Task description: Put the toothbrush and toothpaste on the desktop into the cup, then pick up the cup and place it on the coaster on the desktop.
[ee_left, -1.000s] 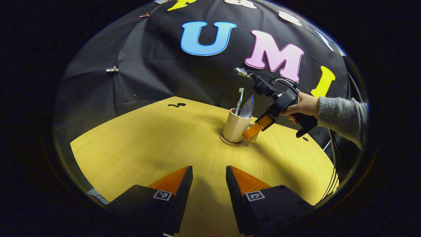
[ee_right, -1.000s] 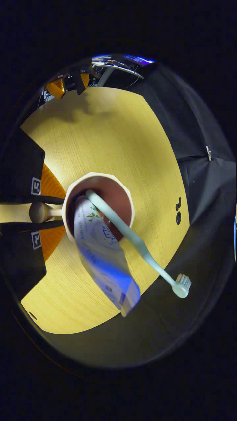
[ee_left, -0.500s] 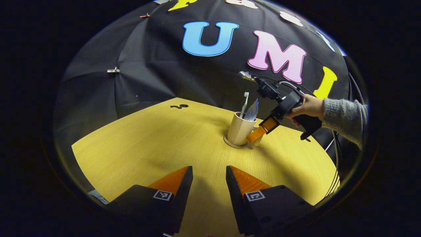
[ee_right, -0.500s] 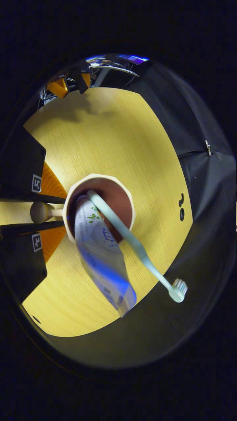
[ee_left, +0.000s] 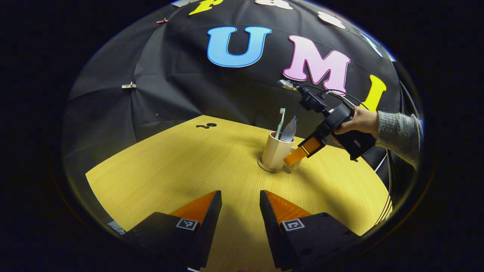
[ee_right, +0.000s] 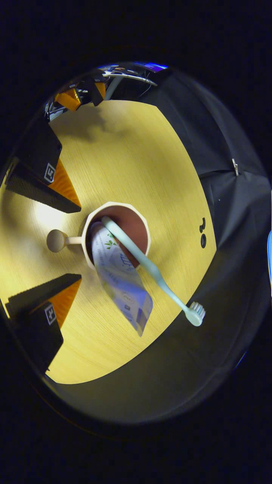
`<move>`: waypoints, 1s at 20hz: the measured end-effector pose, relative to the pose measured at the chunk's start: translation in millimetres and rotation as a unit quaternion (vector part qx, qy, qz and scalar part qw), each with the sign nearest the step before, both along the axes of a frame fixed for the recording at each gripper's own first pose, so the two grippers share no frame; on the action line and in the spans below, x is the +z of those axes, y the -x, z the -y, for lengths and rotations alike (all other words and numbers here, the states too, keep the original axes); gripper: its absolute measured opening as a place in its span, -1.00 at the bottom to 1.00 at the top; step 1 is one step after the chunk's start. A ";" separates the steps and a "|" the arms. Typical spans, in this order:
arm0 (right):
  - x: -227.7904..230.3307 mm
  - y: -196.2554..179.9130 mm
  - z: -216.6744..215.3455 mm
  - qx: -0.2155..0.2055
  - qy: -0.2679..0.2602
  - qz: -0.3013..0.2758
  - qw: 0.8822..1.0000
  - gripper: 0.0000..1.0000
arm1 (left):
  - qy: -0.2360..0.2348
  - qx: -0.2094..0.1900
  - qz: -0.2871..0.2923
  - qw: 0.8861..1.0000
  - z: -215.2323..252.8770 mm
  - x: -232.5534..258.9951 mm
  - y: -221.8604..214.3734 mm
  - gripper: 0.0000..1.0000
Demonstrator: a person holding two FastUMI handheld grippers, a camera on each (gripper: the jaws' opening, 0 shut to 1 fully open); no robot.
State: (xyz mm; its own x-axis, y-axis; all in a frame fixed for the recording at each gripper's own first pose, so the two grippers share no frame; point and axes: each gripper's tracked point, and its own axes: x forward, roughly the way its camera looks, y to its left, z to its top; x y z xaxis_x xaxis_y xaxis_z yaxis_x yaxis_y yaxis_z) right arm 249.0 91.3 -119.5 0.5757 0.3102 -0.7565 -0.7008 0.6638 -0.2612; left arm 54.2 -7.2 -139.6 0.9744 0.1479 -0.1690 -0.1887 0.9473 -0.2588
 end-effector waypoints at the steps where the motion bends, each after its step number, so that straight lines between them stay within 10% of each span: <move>1: 3.2 2.3 0.6 -0.002 -0.005 0.002 1.000 0.99 | -0.002 -0.001 0.000 1.000 0.3 3.1 -0.4 0.32; 8: 55.8 33.7 14.3 -0.013 -0.059 0.050 0.997 0.95 | -0.029 0.008 -0.003 1.000 2.3 31.5 9.1 0.80; 20: 161.5 133.3 60.0 -0.033 -0.185 0.153 0.970 0.96 | -0.073 0.002 0.027 0.997 24.2 126.8 9.7 0.95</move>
